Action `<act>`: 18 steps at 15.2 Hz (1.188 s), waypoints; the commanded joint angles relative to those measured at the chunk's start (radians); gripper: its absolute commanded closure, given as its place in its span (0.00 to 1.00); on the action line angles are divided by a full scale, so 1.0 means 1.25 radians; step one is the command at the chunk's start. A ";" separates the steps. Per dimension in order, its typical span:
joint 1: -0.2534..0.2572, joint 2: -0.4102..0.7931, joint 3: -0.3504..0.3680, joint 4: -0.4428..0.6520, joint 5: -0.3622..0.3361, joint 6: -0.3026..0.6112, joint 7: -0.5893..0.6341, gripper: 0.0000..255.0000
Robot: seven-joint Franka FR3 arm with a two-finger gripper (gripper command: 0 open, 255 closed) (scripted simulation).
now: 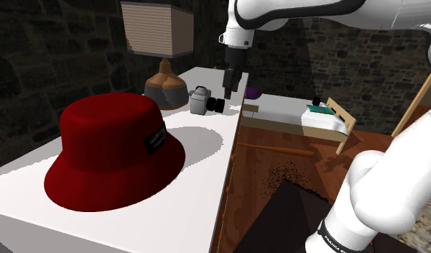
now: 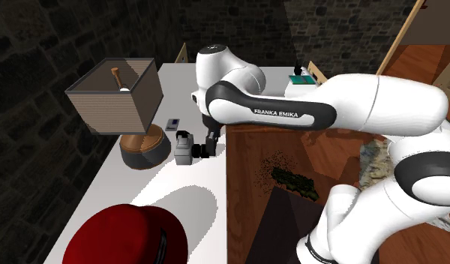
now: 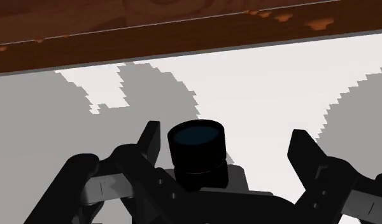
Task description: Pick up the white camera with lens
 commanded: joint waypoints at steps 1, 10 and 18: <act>0.005 0.077 -0.007 0.063 0.007 0.000 -0.036 0.00; 0.010 0.201 -0.009 0.131 0.021 0.033 -0.090 0.00; 0.010 0.200 -0.009 0.104 0.021 0.060 -0.090 1.00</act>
